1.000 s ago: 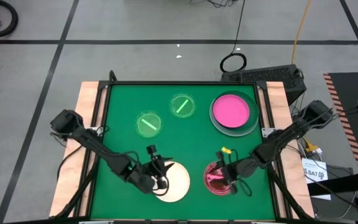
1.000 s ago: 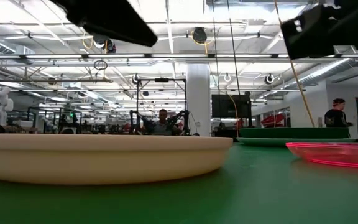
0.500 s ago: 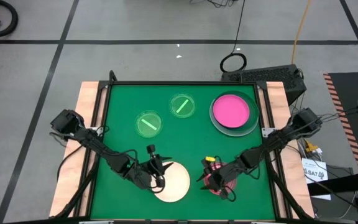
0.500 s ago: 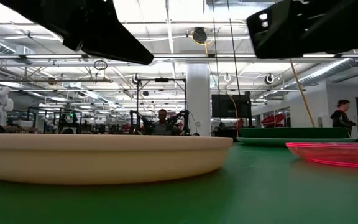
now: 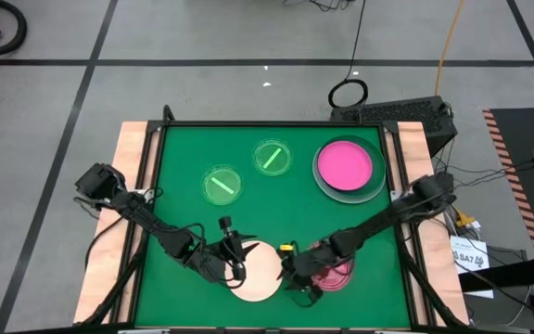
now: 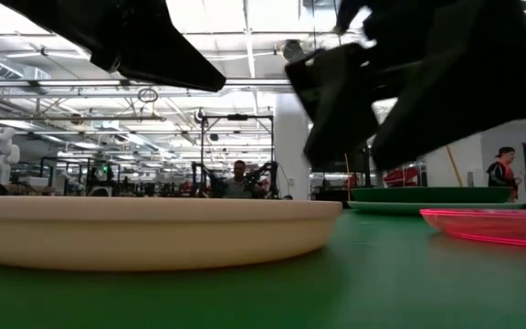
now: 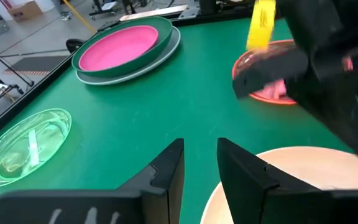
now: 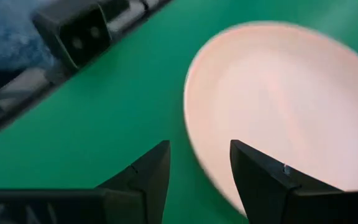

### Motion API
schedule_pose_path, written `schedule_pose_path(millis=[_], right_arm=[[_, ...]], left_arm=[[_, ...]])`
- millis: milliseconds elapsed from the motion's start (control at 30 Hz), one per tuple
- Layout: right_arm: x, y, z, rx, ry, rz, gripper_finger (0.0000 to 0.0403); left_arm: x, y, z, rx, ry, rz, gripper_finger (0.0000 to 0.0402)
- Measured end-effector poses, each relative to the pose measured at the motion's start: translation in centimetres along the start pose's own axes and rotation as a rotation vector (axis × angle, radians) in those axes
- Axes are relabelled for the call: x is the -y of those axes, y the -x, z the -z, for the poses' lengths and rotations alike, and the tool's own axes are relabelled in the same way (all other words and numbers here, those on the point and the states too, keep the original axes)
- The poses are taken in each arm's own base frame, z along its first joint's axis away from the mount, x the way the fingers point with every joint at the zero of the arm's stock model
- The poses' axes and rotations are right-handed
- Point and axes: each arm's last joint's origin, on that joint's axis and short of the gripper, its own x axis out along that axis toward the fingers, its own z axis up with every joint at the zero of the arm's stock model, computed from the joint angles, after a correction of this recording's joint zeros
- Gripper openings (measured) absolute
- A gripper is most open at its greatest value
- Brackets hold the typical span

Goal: Stack plastic plates
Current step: Stack the white plate on top of the pink plate

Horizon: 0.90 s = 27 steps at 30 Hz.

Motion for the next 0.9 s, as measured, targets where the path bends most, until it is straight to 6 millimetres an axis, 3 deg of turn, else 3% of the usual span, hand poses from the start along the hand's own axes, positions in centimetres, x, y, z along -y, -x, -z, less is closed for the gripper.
schedule_pose_path(millis=[233, 433, 900], right_arm=[[1.3, -2.1, -0.2, -0.105, -0.011, -0.038, 0.016], [1.8, -2.3, 0.4, -0.15, -0.007, -0.034, 0.0153], [1.6, -2.3, 0.5, -0.157, 0.08, -0.044, 0.004]], left_arm=[[0.1, 0.1, 0.0, 0.007, 0.002, 0.006, 0.0104], [0.1, 0.1, 0.0, 0.007, 0.001, 0.006, 0.0104], [0.1, 0.1, -0.1, 0.006, 0.002, 0.006, 0.0104]])
